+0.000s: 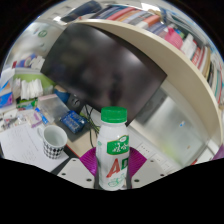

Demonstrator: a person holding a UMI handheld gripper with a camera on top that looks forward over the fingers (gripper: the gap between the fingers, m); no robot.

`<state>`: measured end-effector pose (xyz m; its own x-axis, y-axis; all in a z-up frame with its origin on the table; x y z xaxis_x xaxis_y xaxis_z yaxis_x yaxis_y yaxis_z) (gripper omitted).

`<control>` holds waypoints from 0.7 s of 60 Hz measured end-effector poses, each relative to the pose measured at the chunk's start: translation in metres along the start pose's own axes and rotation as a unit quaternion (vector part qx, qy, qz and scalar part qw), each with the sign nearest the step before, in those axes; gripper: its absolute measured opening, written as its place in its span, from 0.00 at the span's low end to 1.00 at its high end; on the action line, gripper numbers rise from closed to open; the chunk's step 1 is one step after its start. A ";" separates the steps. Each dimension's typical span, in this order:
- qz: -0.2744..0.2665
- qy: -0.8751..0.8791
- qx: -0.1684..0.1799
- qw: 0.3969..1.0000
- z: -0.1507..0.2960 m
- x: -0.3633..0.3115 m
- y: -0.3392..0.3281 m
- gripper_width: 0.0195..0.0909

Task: Pour water

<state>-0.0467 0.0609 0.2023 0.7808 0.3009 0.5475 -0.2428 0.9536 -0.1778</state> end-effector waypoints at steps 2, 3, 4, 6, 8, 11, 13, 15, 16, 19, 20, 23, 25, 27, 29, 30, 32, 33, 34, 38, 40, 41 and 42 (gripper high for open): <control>0.001 0.050 0.002 0.999 -0.007 0.000 0.003 0.24; 0.003 0.073 0.003 0.997 -0.011 -0.001 0.005 0.24; 0.004 0.096 0.004 0.995 -0.014 -0.001 0.007 0.24; -0.005 0.136 0.004 0.991 -0.019 -0.009 0.008 0.24; 0.009 0.168 0.007 0.986 -0.030 -0.005 0.015 0.24; 0.009 0.204 0.008 0.979 -0.040 -0.006 0.021 0.24; 0.012 0.222 0.009 0.975 -0.047 -0.008 0.024 0.24; 0.009 0.238 0.015 0.971 -0.051 -0.014 0.026 0.24; 0.009 0.245 0.018 0.969 -0.053 -0.015 0.027 0.24; 0.011 0.259 0.023 0.965 -0.062 -0.020 0.031 0.24; 0.010 0.263 0.027 0.964 -0.064 -0.021 0.033 0.24; 0.011 0.272 0.035 0.962 -0.071 -0.028 0.036 0.24; 0.009 0.279 0.035 0.960 -0.077 -0.033 0.037 0.25; -0.004 0.279 0.046 0.959 -0.078 -0.031 0.037 0.25; -0.009 0.279 0.054 0.959 -0.079 -0.031 0.035 0.25; -0.013 0.280 0.055 0.958 -0.080 -0.031 0.034 0.25; -0.021 0.286 0.059 0.956 -0.081 -0.031 0.033 0.25; -0.027 0.288 0.062 0.955 -0.080 -0.031 0.033 0.25; -0.031 0.289 0.063 0.955 -0.080 -0.032 0.031 0.25; -0.040 0.288 0.067 0.954 -0.079 -0.032 0.031 0.25; -0.044 0.290 0.066 0.954 -0.080 -0.031 0.031 0.28; -0.045 0.290 0.066 0.954 -0.080 -0.031 0.032 0.30; -0.047 0.291 0.065 0.953 -0.080 -0.031 0.032 0.32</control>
<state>-0.0331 0.0816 0.1143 0.9805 0.1965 0.0033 -0.1964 0.9802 -0.0270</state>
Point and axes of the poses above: the point between the fingertips, and its own axes, seen from behind it with the camera up: x to the right, z up, y forward, the way the camera looks, the point moved 8 cm from there along -y, backward, against the way the camera looks, and after that the axes turned 9 degrees about x, right-handed, at the moved point
